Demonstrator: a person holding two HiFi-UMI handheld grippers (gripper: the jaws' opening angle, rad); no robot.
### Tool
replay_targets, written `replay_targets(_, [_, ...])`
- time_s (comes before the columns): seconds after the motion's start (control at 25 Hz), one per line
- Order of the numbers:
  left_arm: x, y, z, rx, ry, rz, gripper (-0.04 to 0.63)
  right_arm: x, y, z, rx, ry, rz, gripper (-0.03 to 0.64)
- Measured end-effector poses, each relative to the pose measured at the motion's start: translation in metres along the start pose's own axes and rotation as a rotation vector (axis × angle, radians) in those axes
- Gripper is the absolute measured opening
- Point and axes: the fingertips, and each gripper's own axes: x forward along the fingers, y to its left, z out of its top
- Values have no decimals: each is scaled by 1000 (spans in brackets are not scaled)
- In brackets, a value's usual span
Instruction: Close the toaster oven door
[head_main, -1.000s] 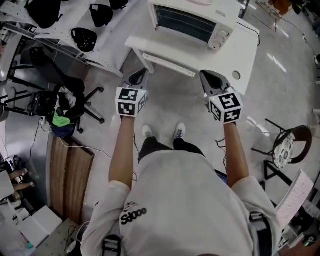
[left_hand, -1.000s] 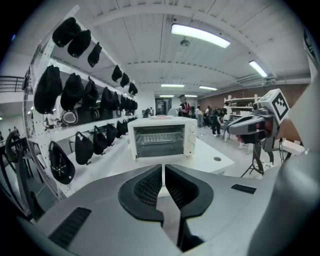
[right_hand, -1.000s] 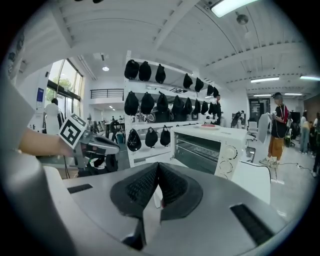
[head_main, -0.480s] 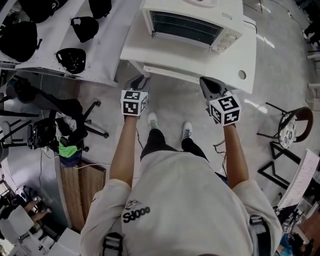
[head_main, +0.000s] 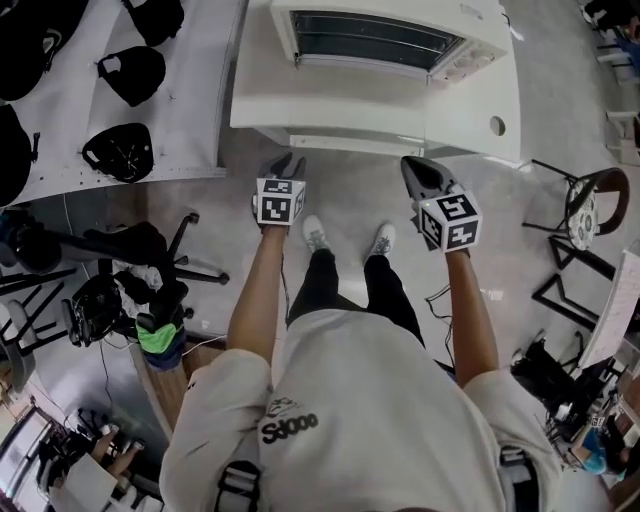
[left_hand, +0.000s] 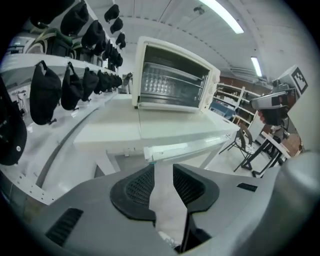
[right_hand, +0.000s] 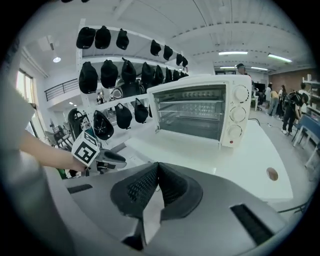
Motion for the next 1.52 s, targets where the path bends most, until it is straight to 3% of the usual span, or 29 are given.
replay_targets(0.32, [50,8,-13,-82,-37,-33,124,1,-3,-45,21,80,-7,8])
replay_targets(0.52, [62,4,-1,-107,-94,-33,124,-13,-13,-53,40,61,-54,8])
replay_targets(0.68, [64,4,4,-115,-81,-13,123,-24,-20,-53,51,30,-73,8])
replay_targets(0.96, [45,1,11,-143,-82,29,101,-46,-32,-36,52,-21,-76,8])
replay_targets(1.32, [-6,-14,54,-116,-182,50,103,-59,-33,8,-2,-113,-42,8])
replay_targets(1.52, [-35,-19,86,-72,-291,64,104,-73,-27,44,-24,-200,-7,8])
